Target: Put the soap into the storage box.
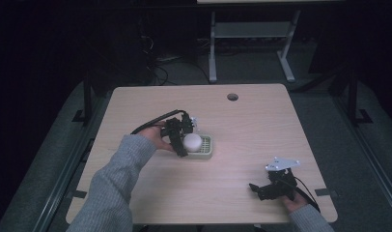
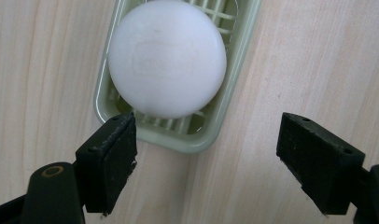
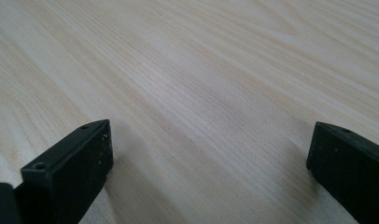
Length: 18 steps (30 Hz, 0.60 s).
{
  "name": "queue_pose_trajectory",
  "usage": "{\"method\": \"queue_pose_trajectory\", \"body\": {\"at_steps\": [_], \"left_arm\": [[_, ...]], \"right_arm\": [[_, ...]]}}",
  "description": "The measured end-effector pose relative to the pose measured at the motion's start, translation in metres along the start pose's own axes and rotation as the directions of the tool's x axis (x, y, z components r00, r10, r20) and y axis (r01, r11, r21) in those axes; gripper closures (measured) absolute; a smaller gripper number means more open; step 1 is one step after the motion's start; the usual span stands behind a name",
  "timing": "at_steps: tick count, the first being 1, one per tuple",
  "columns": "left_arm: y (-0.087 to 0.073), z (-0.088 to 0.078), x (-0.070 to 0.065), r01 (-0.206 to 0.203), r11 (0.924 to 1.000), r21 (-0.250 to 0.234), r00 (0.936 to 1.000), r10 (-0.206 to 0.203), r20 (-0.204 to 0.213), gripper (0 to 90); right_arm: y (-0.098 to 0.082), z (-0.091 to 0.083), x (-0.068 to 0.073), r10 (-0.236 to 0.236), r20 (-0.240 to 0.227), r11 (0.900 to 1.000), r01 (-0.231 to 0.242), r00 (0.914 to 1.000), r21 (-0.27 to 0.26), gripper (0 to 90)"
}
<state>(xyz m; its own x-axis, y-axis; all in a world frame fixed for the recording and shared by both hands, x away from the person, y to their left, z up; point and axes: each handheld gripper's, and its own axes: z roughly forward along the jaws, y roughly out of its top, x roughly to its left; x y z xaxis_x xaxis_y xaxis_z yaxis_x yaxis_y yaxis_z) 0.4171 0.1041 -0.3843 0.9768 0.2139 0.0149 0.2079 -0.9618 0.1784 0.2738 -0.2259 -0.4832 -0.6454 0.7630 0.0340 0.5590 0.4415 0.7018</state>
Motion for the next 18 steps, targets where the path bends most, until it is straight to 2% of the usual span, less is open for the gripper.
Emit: {"method": "queue_pose_trajectory", "body": {"at_steps": [4, 14, 15, 18], "left_arm": [[-0.003, 0.0, -0.002, -0.008, 1.0, -0.001, 1.0, 0.008, -0.002, 19.5], [-0.012, 0.003, -0.006, 0.007, 0.9999, -0.013, 1.0, -0.007, 0.003, 19.5], [-0.013, 0.003, -0.007, 0.021, 0.9995, -0.023, 0.9998, -0.02, 0.005, 19.5], [-0.014, 0.003, -0.007, 0.012, 0.9997, -0.023, 0.9999, -0.012, 0.002, 19.5]], "right_arm": [[0.0, 0.0, 0.0, 0.0, 0.0, 1.0, 0.0, 1.0, 0.0, 0.0], [0.0, 0.0, 0.0, -0.001, 0.0, 1.0, 0.001, 1.0, 0.002, 0.0], [0.0, 0.0, 0.0, -0.001, 0.0, 1.0, 0.001, 1.0, 0.001, 0.0], [0.0, 0.0, 0.0, -0.001, 0.0, 1.0, 0.001, 1.0, 0.002, 0.0]]}}
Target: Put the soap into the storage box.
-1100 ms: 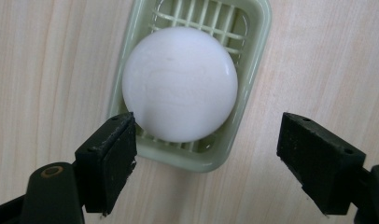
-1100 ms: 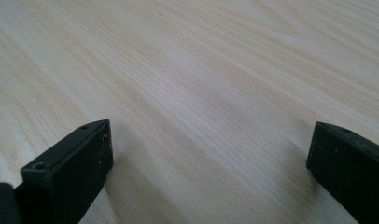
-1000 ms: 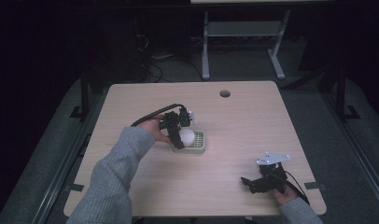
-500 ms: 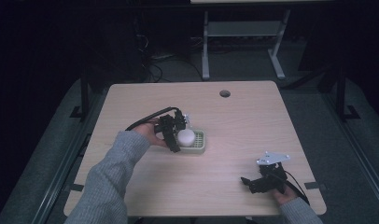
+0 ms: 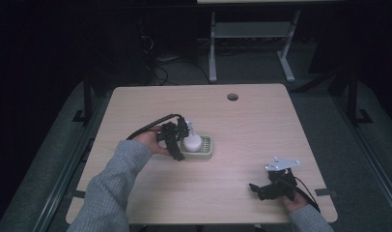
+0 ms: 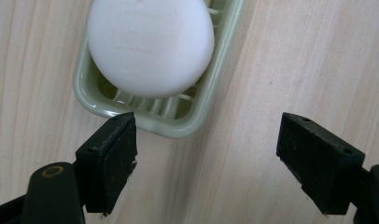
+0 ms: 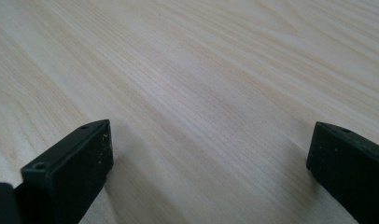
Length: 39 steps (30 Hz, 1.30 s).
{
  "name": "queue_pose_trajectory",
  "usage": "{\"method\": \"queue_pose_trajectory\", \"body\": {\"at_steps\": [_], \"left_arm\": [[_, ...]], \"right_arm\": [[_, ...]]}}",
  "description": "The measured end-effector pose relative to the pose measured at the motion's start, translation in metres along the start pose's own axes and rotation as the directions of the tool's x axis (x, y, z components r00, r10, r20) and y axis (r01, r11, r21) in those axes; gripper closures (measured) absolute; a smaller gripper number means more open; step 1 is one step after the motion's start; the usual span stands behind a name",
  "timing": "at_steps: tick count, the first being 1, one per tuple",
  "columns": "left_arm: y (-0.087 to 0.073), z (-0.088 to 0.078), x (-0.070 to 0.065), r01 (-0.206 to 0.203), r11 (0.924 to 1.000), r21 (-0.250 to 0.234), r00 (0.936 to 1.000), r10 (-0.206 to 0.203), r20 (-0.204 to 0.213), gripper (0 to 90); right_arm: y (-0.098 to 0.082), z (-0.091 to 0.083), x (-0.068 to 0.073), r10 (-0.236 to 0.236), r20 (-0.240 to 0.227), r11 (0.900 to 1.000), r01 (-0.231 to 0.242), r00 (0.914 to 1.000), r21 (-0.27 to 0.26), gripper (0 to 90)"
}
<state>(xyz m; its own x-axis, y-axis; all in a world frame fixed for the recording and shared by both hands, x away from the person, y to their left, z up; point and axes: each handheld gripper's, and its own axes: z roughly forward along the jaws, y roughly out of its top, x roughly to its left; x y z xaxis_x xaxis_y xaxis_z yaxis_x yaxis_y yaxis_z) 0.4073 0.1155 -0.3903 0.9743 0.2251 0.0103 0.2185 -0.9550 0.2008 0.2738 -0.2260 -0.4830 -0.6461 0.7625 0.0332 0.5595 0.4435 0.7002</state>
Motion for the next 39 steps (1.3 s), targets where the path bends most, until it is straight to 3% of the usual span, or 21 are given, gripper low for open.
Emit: {"method": "queue_pose_trajectory", "body": {"at_steps": [30, 39], "left_arm": [[-0.017, -0.004, -0.019, -0.01, 0.9995, -0.03, 0.9999, 0.011, 0.004, 19.5], [-0.018, -0.005, -0.026, -0.03, 0.9995, -0.014, 0.9996, 0.03, -0.005, 19.4]], "right_arm": [[0.0, 0.0, 0.0, 0.0, 0.0, 1.0, 0.0, 1.0, 0.0, 0.0], [0.0, 0.0, 0.0, 0.001, 0.0, 1.0, -0.001, 1.0, -0.003, 0.0]]}}
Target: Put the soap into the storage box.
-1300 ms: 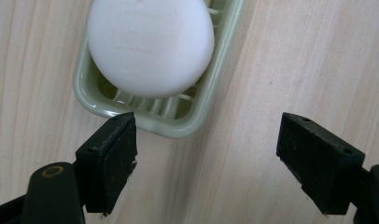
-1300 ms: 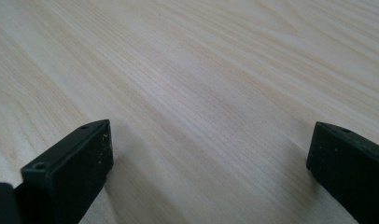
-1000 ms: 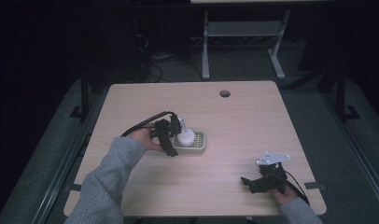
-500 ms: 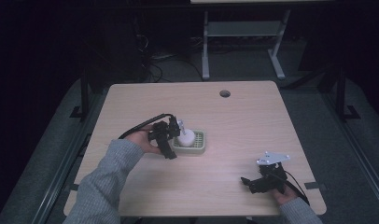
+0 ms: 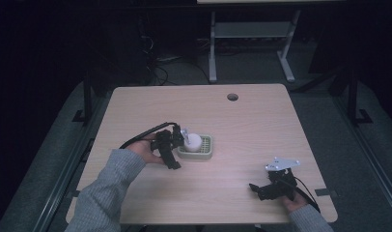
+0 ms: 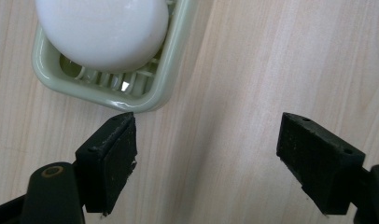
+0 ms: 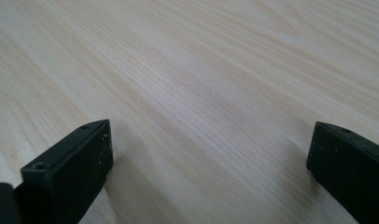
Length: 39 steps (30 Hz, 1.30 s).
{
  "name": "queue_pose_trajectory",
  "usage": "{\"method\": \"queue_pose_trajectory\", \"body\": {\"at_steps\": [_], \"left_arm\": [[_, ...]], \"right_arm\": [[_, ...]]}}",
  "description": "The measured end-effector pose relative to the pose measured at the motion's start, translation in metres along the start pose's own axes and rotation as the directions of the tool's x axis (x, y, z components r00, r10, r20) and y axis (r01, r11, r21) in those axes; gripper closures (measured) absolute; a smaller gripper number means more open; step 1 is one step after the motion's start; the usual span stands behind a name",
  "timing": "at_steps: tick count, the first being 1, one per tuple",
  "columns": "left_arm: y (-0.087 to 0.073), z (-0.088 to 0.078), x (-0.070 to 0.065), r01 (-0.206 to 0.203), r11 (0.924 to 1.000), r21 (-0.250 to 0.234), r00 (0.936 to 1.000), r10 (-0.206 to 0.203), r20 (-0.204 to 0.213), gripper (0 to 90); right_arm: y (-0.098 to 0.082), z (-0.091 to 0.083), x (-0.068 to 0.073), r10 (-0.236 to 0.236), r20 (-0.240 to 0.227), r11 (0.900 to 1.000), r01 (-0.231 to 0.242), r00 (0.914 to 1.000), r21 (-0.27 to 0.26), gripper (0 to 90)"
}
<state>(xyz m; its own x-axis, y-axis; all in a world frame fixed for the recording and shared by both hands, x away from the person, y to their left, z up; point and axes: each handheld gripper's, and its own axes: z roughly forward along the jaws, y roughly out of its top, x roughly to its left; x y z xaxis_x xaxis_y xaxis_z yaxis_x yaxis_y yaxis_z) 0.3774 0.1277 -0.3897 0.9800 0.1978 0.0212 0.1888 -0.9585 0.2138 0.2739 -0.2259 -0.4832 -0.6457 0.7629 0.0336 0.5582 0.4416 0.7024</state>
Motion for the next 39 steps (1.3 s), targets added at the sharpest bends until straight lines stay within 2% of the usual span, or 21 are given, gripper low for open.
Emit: {"method": "queue_pose_trajectory", "body": {"at_steps": [10, 13, 18, 25, 29, 39], "left_arm": [[-0.009, 0.002, -0.006, 0.01, 0.9998, -0.017, 0.9999, -0.009, 0.008, 19.4], [-0.012, 0.003, -0.009, 0.008, 1.0, 0.003, 1.0, -0.008, 0.001, 19.4], [-0.017, 0.002, -0.011, 0.017, 0.9997, -0.018, 0.9998, -0.017, 0.005, 19.5], [-0.023, 0.003, -0.015, 0.024, 0.9996, -0.014, 0.9997, -0.024, 0.008, 19.4], [-0.027, 0.004, -0.017, 0.03, 0.9989, -0.035, 0.9995, -0.029, 0.014, 19.4], [-0.038, 0.005, -0.023, 0.042, 0.9982, -0.044, 0.9991, -0.042, 0.012, 19.4]], "right_arm": [[0.0, 0.0, 0.0, -0.001, 0.0, 1.0, 0.001, 1.0, 0.002, 0.0], [0.0, 0.0, 0.0, 0.001, 0.0, 1.0, -0.001, 1.0, 0.0, 0.0], [0.0, 0.0, 0.0, 0.0, 0.0, 1.0, 0.0, 1.0, 0.002, 0.0], [0.0, 0.0, 0.0, 0.001, 0.0, 1.0, -0.001, 1.0, 0.0, 0.0], [0.0, 0.0, 0.0, 0.0, 0.0, 1.0, 0.0, 1.0, 0.002, 0.0], [0.0, 0.0, 0.0, 0.0, 0.0, 1.0, 0.0, 1.0, 0.002, 0.0]]}}
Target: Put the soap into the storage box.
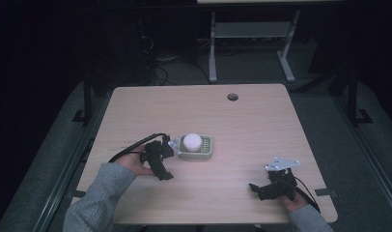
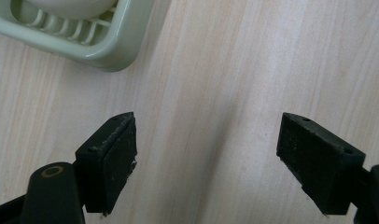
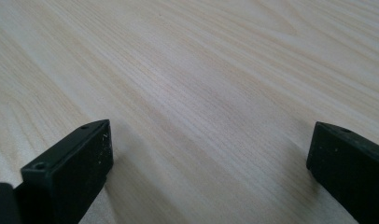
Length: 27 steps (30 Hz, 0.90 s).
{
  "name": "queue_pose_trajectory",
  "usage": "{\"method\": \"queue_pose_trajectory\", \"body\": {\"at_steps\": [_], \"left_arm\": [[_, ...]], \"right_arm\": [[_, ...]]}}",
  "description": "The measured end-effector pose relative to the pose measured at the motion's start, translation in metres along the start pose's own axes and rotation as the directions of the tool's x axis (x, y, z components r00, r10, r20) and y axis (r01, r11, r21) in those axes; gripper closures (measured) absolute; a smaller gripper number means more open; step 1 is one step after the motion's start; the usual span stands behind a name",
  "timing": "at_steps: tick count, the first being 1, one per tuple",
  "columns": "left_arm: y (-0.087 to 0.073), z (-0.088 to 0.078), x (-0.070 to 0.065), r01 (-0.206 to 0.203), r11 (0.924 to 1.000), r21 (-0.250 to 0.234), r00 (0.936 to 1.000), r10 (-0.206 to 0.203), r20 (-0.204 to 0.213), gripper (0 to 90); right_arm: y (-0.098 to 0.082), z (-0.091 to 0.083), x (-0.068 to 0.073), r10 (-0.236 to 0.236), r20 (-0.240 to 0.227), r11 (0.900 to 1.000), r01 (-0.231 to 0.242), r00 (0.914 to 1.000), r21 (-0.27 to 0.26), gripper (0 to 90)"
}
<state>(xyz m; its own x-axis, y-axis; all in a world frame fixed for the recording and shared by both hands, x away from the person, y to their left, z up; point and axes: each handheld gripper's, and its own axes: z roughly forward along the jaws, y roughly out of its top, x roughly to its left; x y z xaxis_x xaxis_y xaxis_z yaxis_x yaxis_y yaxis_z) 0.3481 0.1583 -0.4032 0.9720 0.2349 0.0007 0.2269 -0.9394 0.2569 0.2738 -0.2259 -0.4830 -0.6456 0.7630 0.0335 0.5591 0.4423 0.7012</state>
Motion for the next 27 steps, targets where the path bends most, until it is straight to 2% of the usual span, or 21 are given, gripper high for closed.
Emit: {"method": "queue_pose_trajectory", "body": {"at_steps": [27], "left_arm": [[-0.027, -0.001, -0.017, 0.007, 0.9999, -0.012, 0.9995, -0.007, -0.029, 19.5]], "right_arm": [[0.0, 0.0, 0.0, 0.0, 0.0, 1.0, 0.0, 1.0, 0.0, 0.0]]}}
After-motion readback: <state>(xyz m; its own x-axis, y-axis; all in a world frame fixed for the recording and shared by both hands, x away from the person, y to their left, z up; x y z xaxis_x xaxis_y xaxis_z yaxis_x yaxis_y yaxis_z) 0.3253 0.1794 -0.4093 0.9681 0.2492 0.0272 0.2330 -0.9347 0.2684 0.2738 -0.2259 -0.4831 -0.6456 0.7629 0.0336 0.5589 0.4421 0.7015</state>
